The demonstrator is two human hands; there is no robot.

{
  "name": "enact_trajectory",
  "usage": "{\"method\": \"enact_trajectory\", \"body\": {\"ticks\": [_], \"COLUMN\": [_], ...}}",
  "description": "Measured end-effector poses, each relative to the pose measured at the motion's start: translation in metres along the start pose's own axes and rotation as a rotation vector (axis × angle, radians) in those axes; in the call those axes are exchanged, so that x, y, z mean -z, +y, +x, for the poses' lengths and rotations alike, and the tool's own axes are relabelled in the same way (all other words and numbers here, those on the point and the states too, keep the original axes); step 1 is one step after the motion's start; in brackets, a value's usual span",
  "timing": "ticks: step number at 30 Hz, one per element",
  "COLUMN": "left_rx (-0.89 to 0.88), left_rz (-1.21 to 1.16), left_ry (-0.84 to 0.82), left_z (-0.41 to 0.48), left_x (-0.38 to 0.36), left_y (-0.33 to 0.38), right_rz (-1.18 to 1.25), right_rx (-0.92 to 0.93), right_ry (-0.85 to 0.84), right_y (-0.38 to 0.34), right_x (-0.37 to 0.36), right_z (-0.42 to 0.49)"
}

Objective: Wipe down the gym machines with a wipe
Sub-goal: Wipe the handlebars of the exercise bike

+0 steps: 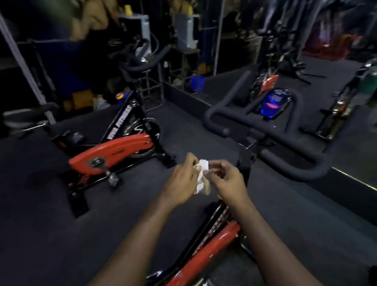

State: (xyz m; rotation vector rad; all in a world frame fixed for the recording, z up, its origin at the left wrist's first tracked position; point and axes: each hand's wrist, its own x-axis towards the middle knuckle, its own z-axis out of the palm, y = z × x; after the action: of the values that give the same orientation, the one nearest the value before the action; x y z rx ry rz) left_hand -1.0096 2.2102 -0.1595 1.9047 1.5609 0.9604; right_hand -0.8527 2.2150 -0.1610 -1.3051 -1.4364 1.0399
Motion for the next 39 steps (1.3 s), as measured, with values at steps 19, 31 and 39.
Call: {"method": "enact_trajectory", "body": {"ticks": [19, 31, 39], "left_rx": [0.381, 0.131, 0.13], "left_rz": [0.352, 0.301, 0.297], "left_ry": [-0.221, -0.475, -0.455], "left_z": [-0.312, -0.357, -0.36], "left_x": [0.185, 0.204, 0.195], "left_y": [-0.192, -0.27, -0.278], "right_rz": [-0.439, -0.666, -0.756], "right_rx": [-0.016, 0.107, 0.088], "right_ry": [0.004, 0.039, 0.031], "right_y": [0.004, 0.037, 0.033], "right_x": [-0.262, -0.382, -0.423], "right_z": [-0.238, -0.382, -0.441]}}
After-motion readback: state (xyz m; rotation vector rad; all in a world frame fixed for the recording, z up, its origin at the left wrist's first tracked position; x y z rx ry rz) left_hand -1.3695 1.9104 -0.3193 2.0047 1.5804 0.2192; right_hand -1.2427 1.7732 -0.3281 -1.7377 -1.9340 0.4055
